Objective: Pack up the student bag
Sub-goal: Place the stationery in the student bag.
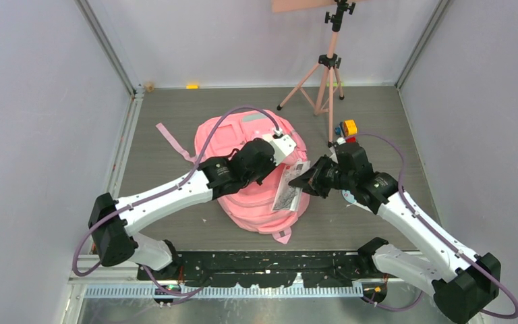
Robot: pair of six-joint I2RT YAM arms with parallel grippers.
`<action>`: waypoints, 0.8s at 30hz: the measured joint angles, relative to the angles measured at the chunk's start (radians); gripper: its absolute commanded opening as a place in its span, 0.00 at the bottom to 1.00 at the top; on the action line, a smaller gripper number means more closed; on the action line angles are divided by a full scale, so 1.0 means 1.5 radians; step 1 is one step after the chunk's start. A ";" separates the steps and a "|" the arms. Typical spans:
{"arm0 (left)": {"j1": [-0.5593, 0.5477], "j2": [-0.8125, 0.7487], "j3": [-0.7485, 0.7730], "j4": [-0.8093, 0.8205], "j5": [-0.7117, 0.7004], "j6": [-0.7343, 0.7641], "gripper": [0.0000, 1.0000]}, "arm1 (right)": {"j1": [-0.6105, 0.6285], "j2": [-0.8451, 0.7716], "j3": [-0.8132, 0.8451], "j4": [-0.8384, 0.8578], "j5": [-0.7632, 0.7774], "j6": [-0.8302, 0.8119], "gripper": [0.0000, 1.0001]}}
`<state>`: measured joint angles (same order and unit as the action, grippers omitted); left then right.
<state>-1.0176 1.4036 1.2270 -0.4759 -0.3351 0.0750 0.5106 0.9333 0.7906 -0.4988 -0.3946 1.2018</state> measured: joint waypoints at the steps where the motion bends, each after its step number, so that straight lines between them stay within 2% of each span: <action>1: 0.001 0.003 0.002 0.000 0.001 -0.005 0.00 | 0.009 0.005 0.000 0.001 0.003 0.006 0.00; 4: 0.009 0.024 0.021 0.000 0.015 -0.017 0.00 | 0.045 0.011 -0.007 0.020 0.019 0.032 0.00; 11: 0.016 0.033 0.026 0.006 0.065 -0.049 0.00 | 0.108 0.025 -0.078 0.143 0.092 0.115 0.00; 17: 0.021 0.020 0.023 0.008 0.113 -0.067 0.00 | 0.161 0.048 -0.139 0.304 0.247 0.214 0.01; 24: 0.021 0.005 0.020 0.008 0.142 -0.082 0.00 | 0.218 0.075 -0.146 0.390 0.441 0.281 0.00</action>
<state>-0.9855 1.4109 1.2575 -0.4641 -0.1215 -0.0486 0.8383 1.0454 0.5716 0.0864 0.2676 1.6238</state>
